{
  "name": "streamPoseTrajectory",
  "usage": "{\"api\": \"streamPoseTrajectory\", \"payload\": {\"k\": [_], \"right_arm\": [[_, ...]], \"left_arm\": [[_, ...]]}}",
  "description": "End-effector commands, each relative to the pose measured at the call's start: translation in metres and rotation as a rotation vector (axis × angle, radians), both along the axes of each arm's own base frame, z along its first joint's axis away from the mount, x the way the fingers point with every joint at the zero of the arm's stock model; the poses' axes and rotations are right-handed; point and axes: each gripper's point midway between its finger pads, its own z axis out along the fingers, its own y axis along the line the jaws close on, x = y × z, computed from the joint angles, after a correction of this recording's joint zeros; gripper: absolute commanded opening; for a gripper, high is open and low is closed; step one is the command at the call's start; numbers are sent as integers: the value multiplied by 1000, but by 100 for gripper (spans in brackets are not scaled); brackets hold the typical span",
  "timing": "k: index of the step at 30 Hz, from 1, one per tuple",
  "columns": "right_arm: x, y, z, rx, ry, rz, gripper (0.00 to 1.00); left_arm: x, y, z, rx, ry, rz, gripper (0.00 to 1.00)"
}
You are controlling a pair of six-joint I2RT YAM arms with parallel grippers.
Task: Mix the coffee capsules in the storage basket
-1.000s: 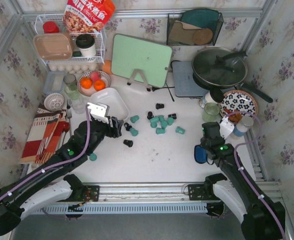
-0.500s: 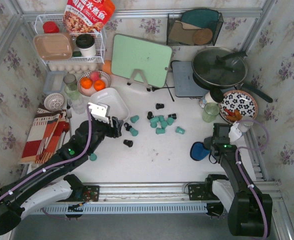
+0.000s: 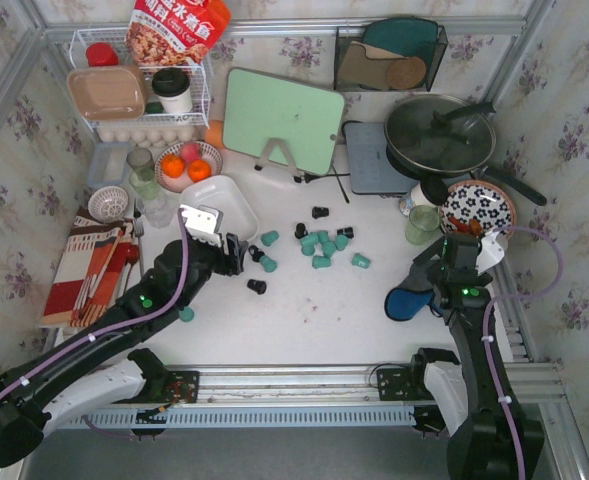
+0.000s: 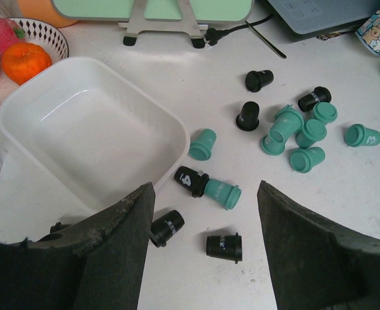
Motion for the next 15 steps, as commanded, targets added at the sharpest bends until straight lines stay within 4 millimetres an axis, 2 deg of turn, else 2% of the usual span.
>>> {"api": "streamPoseTrajectory", "payload": {"k": [1, 5, 12, 15], "right_arm": [[-1, -4, 33, -66, -26, 37, 100], [5, -2, 65, -139, -34, 119, 100], [21, 15, 85, -240, 0, 219, 100], [32, 32, 97, -342, 19, 281, 100]], "left_arm": [[2, -2, 6, -17, -16, 3, 68], [3, -3, 5, -18, -15, 3, 68], [4, -2, 2, -7, -11, 7, 68], [4, -2, 3, -8, -12, 7, 68]]}}
